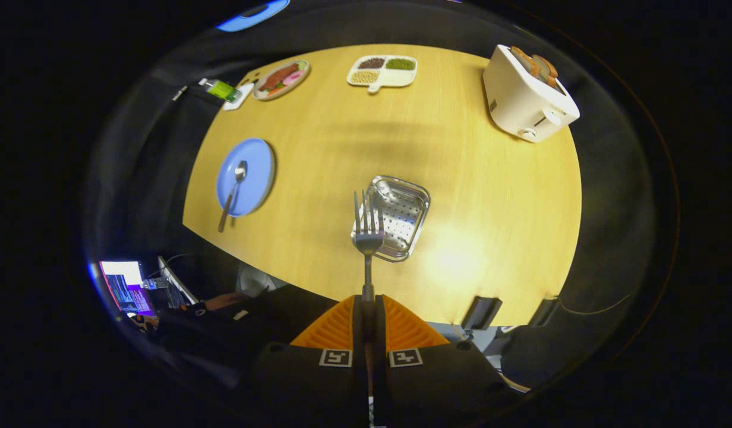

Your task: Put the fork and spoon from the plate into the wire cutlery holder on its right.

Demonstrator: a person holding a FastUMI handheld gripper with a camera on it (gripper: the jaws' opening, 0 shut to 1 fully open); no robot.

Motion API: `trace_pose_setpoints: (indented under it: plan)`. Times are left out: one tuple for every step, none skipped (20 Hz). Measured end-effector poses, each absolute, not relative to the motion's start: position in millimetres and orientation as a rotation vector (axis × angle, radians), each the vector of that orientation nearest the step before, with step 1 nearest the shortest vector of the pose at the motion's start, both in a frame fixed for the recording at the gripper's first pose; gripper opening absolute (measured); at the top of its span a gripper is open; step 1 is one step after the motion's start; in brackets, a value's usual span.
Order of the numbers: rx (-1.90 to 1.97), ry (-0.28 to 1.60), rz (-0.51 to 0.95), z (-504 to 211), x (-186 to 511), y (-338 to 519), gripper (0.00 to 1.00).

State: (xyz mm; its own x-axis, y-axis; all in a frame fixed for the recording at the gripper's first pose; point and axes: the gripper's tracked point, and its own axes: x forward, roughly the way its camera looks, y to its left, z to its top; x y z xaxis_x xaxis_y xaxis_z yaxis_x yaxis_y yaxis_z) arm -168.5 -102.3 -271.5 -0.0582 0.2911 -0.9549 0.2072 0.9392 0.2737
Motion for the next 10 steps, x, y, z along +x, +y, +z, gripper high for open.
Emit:
trace_pose_setpoints:
  plan:
    - [0.371,1.694,0.081,-277.3,-170.9,-104.4,0.08]
    - [0.366,1.739,0.097,-280.7,-171.1,-102.8,0.08]
    - [0.373,1.789,0.114,-284.1,-171.8,-101.9,0.08]
    - [0.380,1.831,0.122,-291.0,-170.0,-102.0,0.08]
    - [0.382,1.872,0.125,-297.4,-168.1,-103.5,0.08]
    - [0.374,1.908,0.115,-304.5,-165.8,-106.6,0.08]
    - [0.367,1.939,0.106,-311.2,-163.3,-109.6,0.08]
    - [0.369,1.965,0.096,-317.4,-159.8,-110.1,0.08]
    - [0.381,1.983,0.086,-320.9,-155.6,-109.1,0.08]
    - [0.392,1.997,0.081,-324.1,-151.6,-107.6,0.08]
